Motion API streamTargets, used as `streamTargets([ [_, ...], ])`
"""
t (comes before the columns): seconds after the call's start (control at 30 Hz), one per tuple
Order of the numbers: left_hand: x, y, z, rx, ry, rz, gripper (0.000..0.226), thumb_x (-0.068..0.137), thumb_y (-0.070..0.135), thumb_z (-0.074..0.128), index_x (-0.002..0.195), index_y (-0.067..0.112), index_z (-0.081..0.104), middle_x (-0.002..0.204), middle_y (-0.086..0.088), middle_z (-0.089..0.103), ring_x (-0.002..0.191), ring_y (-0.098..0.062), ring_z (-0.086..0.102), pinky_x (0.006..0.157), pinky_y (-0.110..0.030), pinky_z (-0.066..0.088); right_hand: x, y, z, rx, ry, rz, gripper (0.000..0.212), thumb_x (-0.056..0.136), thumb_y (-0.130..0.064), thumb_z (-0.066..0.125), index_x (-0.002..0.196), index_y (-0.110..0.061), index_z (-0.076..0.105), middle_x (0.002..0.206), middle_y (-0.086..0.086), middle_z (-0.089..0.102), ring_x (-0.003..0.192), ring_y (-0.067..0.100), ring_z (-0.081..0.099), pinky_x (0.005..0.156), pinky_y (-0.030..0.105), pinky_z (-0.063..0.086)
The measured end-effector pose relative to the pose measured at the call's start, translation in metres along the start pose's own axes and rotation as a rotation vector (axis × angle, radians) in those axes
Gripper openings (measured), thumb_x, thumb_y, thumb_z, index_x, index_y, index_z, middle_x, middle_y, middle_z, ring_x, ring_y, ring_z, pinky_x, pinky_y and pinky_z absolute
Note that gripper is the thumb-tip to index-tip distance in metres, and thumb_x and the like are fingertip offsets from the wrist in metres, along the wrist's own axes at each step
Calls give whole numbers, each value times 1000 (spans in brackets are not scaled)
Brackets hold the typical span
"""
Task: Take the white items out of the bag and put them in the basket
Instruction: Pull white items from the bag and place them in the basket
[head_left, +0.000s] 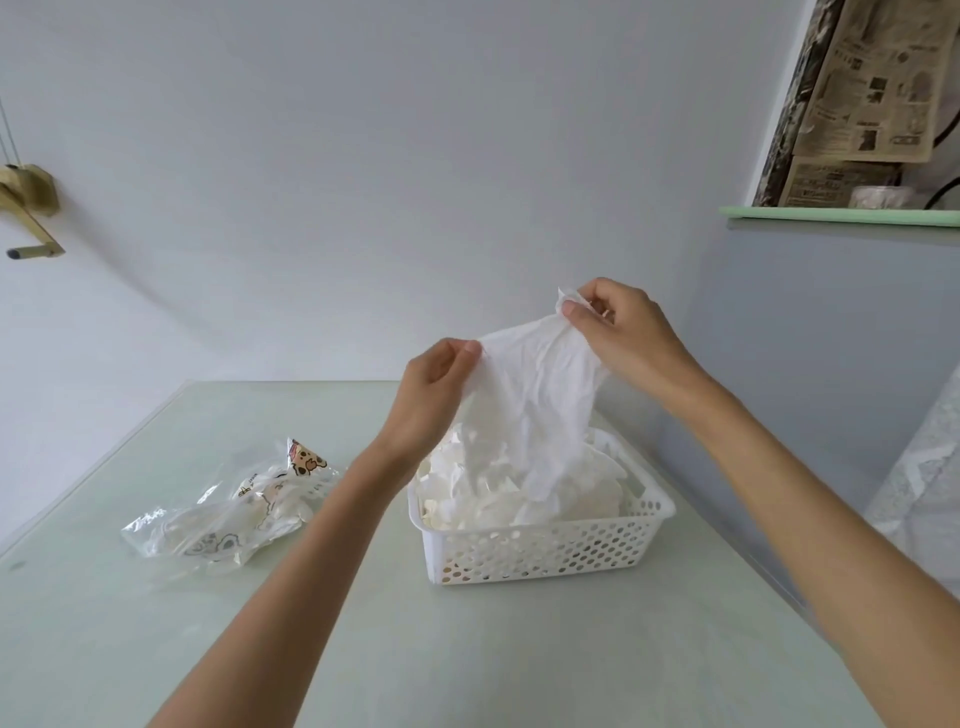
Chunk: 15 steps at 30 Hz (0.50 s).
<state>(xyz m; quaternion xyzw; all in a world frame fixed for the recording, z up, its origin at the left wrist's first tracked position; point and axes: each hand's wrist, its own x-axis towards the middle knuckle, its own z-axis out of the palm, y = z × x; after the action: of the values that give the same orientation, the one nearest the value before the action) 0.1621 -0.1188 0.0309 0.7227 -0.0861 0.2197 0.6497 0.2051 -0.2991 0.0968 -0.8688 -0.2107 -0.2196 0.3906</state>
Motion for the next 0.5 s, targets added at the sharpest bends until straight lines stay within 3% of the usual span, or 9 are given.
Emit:
streamTargets([
  [0.07, 4, 4, 5, -46, 123, -52, 22, 100, 25, 45, 85, 15, 57, 79, 6, 51, 72, -7, 47, 70, -18, 40, 0, -2, 10, -25, 147, -44, 21, 98, -32, 48, 88, -14, 54, 77, -9, 55, 73, 14, 52, 68, 29, 38],
  [0.17, 8, 7, 13, -105, 331, -62, 24, 100, 24, 42, 78, 17, 48, 71, 5, 43, 64, -10, 38, 60, -19, 34, -3, -11, 28, 28, 294, -123, 20, 99, -32, 45, 89, -15, 50, 82, -4, 59, 82, 22, 56, 73, 35, 43],
  [0.33, 17, 5, 11, 95, 710, 206, 23, 102, 33, 36, 89, 17, 47, 55, 10, 36, 52, -9, 35, 57, -31, 31, -7, -31, 59, 228, 399, -201, 13, 100, -26, 44, 89, -21, 45, 46, -13, 40, 47, 10, 37, 55, 28, 28],
  [0.4, 24, 4, 9, 234, 739, 308, 24, 103, 36, 35, 92, 18, 47, 46, 9, 32, 47, -10, 34, 52, -30, 27, -5, -27, 63, 351, 425, -175, 13, 101, -24, 43, 90, -20, 46, 39, -13, 39, 41, 11, 34, 50, 24, 27],
  [0.5, 40, -10, 11, 506, 575, 321, 24, 103, 37, 35, 102, 19, 51, 48, 7, 39, 51, -19, 39, 54, -35, 25, 0, 14, 64, 306, 423, -55, 12, 100, -25, 44, 93, -19, 50, 43, -13, 40, 47, 9, 42, 56, 26, 36],
])
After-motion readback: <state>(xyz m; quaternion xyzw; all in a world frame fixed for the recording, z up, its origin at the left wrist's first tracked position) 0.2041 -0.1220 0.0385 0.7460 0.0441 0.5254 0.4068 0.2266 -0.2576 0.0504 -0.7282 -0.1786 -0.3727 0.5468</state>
